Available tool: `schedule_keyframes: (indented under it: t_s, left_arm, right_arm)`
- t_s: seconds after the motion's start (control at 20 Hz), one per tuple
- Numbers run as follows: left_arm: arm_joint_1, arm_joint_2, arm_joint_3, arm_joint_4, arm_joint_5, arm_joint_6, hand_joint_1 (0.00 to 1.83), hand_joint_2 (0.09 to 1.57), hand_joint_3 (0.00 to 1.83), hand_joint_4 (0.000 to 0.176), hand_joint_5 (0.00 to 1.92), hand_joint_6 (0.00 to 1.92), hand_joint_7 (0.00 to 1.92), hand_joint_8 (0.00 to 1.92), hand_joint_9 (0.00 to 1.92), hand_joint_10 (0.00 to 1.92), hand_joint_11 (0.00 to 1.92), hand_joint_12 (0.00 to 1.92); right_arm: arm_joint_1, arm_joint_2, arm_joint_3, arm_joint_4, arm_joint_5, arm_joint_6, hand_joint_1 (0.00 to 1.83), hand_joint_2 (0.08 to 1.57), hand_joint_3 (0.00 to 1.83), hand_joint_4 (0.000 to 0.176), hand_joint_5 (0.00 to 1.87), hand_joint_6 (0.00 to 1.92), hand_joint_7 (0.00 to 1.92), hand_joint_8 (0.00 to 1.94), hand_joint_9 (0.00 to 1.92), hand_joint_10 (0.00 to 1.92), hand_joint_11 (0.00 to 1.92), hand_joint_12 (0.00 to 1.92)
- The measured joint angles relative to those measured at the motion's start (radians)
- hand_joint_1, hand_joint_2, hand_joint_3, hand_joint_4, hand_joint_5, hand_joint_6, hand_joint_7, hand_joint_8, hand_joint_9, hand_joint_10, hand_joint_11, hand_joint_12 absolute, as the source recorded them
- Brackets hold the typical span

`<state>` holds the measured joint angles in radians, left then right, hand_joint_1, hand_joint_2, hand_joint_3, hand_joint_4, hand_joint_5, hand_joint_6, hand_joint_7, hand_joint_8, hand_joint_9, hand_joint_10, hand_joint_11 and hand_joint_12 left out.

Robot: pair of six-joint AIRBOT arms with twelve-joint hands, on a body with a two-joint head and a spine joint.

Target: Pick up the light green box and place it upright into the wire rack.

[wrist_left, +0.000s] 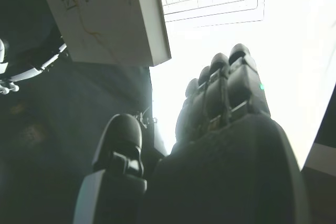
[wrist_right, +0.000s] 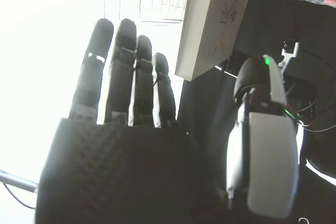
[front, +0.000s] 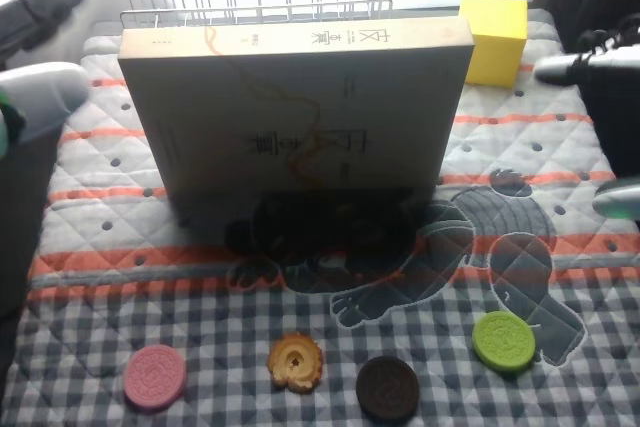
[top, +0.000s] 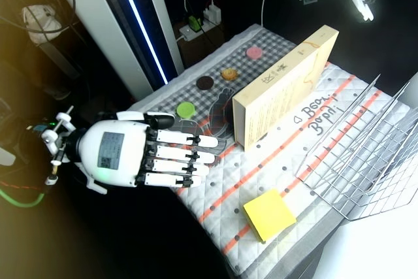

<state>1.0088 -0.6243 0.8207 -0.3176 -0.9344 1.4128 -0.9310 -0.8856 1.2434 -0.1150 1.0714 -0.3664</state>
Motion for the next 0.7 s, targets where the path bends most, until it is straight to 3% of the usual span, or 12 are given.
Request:
schedule_keyframes:
  t_s: [0.05,0.1,0.15,0.2,0.3,0.35,0.4,0.55,0.7]
  left_arm:
    - [0.001,0.000,0.000,0.008,0.002,0.000,0.04,1.09,0.00,0.176,0.18,0.00,0.06,0.00,0.06,0.00,0.00,0.31]
    - [0.001,-0.001,0.000,0.011,0.002,0.000,0.01,1.08,0.00,0.176,0.14,0.00,0.01,0.00,0.02,0.00,0.00,0.20]
    - [0.001,-0.002,0.000,0.010,0.002,0.000,0.03,1.06,0.00,0.176,0.10,0.00,0.00,0.00,0.00,0.00,0.00,0.14]
    - [0.001,-0.001,0.000,0.005,0.001,0.000,0.08,1.06,0.00,0.176,0.08,0.00,0.00,0.00,0.00,0.00,0.00,0.12]
    - [0.001,-0.002,0.002,0.002,0.001,0.000,0.15,1.03,0.00,0.176,0.06,0.00,0.00,0.00,0.00,0.00,0.00,0.08]
    - [0.001,-0.002,0.002,0.002,0.001,0.000,0.21,1.02,0.00,0.176,0.05,0.00,0.00,0.00,0.00,0.00,0.00,0.07]
    - [0.001,-0.002,0.002,0.002,0.001,0.000,0.37,0.95,0.00,0.176,0.01,0.00,0.00,0.00,0.00,0.00,0.00,0.01]
    - [0.001,-0.002,0.002,0.001,0.002,0.000,0.52,0.85,0.00,0.176,0.00,0.00,0.00,0.00,0.00,0.00,0.00,0.00]
    - [0.001,-0.002,0.002,-0.009,0.004,0.000,0.65,0.72,0.00,0.176,0.00,0.00,0.00,0.00,0.00,0.00,0.00,0.00]
  right_arm:
    - [0.000,-0.003,0.002,-0.001,-0.002,0.001,0.73,1.06,0.00,0.140,0.07,0.01,0.04,0.00,0.03,0.00,0.00,0.08]
    - [0.000,-0.003,0.002,-0.003,-0.003,0.002,0.70,1.05,0.00,0.157,0.01,0.00,0.01,0.00,0.00,0.00,0.00,0.01]
    - [0.000,-0.003,0.002,-0.002,-0.003,0.002,0.70,1.03,0.00,0.156,0.00,0.00,0.00,0.00,0.00,0.00,0.00,0.00]
    - [0.000,-0.003,0.002,0.001,-0.003,0.002,0.68,1.02,0.00,0.167,0.00,0.00,0.00,0.00,0.00,0.00,0.00,0.00]
    - [0.010,-0.003,0.003,-0.002,-0.008,0.002,0.71,1.00,0.00,0.159,0.00,0.00,0.00,0.00,0.00,0.00,0.00,0.00]
    - [0.025,-0.004,0.004,-0.006,-0.010,0.001,0.77,0.99,0.00,0.173,0.00,0.00,0.00,0.00,0.00,0.00,0.00,0.00]
    - [0.048,-0.004,0.005,-0.006,-0.008,-0.001,0.72,0.98,0.00,0.176,0.00,0.00,0.00,0.00,0.00,0.00,0.00,0.00]
    - [0.097,-0.005,0.013,-0.014,-0.008,-0.018,0.70,1.00,0.00,0.176,0.00,0.00,0.00,0.00,0.00,0.00,0.00,0.00]
    - [0.195,-0.031,0.036,-0.056,-0.029,-0.024,0.84,0.95,0.00,0.176,0.00,0.00,0.00,0.00,0.00,0.00,0.00,0.00]
